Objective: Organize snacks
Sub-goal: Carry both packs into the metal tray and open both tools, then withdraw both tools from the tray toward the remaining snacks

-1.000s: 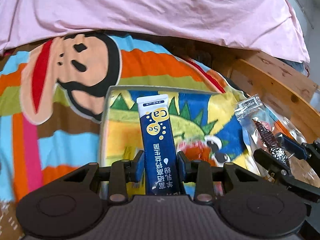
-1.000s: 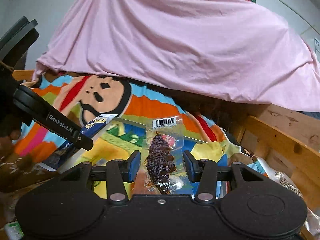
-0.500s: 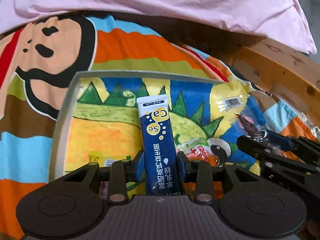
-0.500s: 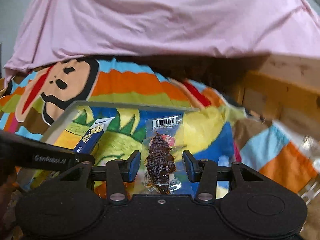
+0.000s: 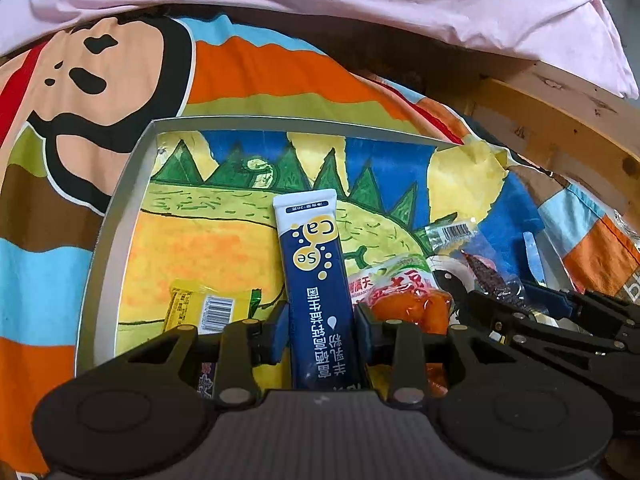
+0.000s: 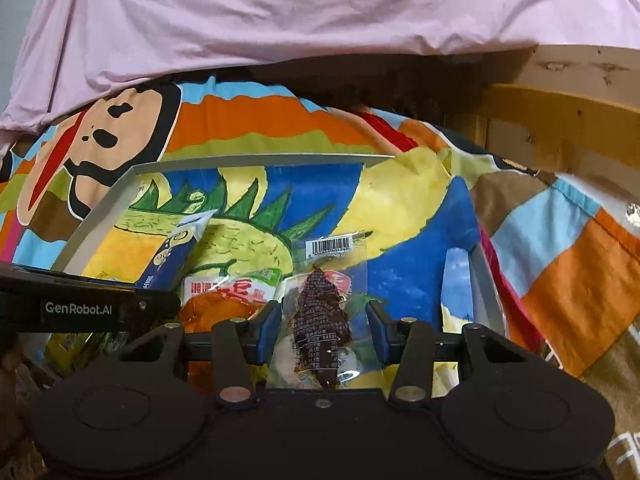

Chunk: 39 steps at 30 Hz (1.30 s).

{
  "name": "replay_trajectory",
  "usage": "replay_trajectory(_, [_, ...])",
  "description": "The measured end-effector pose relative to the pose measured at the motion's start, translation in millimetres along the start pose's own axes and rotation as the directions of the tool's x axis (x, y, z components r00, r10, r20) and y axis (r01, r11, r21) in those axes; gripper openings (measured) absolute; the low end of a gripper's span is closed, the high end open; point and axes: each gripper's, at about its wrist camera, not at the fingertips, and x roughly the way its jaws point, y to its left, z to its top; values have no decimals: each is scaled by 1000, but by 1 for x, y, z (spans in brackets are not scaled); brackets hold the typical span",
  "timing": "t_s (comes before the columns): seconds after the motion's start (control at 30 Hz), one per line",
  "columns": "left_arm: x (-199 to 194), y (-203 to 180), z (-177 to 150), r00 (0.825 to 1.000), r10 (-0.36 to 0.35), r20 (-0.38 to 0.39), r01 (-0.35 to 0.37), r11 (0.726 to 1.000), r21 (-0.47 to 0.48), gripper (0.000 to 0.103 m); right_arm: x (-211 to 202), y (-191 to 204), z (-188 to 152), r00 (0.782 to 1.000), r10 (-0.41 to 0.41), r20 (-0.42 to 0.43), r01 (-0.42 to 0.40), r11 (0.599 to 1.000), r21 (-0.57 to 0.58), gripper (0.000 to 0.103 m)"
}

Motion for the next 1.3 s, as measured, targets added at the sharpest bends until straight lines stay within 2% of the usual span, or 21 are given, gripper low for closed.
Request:
replay_trajectory(0.47, [-2,4,-9,1000,18,7,-18,1000,-20,40,7,3,-4,999,-8,-42,7,1000,-9,49])
replay_trajectory(0.53, [-3,5,-11,1000,12,16,-12,999,-37,40,6,3,-4,999,-7,-42,7,1000,-11,53])
replay_trajectory(0.63, [-5,7,-14,1000,5,17,-4,997,-73,48,3,4,-2,999,-15,-32,14,1000,-19,63])
replay_trajectory(0.87, [-23,3,-14,998,9,58,-4,996,-84,69,-21,4,7,999,-38,12,39,998,-44,74])
replay_trajectory(1.17, [-76,-4,-10,985,33,167,-16,994,-104,96,-75,0,24,993,-55,104,61,997,-54,93])
replay_trajectory(1.23, [-91,-5,-10,981,39,188,-19,994,-107,100,-91,0,26,990,-57,131,64,997,-47,99])
replay_trajectory(1.3, [-108,-6,-11,978,40,206,-18,994,-107,102,-110,0,28,986,-61,156,68,997,-42,100])
